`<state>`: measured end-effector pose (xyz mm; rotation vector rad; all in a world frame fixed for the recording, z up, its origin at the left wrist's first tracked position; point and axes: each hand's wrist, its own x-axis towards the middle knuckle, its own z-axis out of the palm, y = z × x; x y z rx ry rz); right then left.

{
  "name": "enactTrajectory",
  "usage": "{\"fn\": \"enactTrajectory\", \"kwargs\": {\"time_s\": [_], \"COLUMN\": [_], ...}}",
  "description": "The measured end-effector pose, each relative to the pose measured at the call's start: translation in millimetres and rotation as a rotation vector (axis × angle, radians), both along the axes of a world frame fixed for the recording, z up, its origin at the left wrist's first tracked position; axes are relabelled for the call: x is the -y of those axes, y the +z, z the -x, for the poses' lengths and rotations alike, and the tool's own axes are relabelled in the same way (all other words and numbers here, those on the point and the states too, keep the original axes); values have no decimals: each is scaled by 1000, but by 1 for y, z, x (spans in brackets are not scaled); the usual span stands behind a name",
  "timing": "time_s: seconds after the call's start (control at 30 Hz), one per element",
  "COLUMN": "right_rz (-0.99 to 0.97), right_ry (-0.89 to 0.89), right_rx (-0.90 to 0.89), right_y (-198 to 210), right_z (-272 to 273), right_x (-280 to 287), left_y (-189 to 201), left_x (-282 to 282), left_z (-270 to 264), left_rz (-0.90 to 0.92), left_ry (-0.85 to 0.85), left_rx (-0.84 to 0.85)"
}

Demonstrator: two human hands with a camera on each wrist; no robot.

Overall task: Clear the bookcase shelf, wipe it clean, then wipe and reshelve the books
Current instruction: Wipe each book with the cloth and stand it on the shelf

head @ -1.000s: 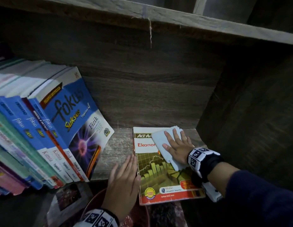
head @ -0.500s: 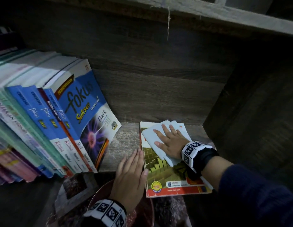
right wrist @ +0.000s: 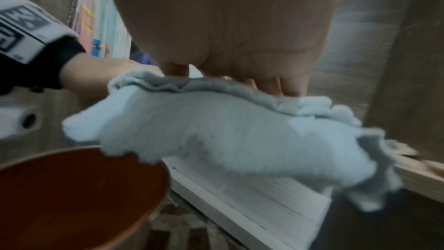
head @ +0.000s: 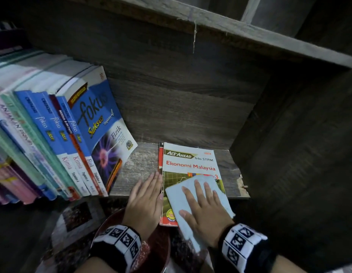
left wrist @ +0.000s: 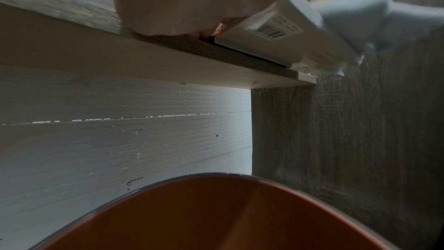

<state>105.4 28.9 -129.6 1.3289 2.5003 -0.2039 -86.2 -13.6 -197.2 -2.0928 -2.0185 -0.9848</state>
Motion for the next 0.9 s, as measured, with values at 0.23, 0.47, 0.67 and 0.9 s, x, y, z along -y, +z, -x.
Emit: {"fn": "enactTrajectory", "kwargs": {"time_s": [0.23, 0.47, 0.67, 0.9], "right_rz": [85, -42, -43, -78], "right_ry": [-216, -248, -77, 81], "right_rx": [98, 166, 106, 15], "right_y": [16, 14, 17, 5], "right_z": [-40, -2, 37, 8], "right_x": [-49, -146, -146, -28], "left_y": [-2, 0, 3, 3], "left_x": [-2, -3, -4, -1], "left_z": [-2, -3, -3, -3], "left_rz": [-25, 46, 100, 93], "left_ry": [-3, 10, 42, 34], "left_rx": [47, 57, 31, 35]}}
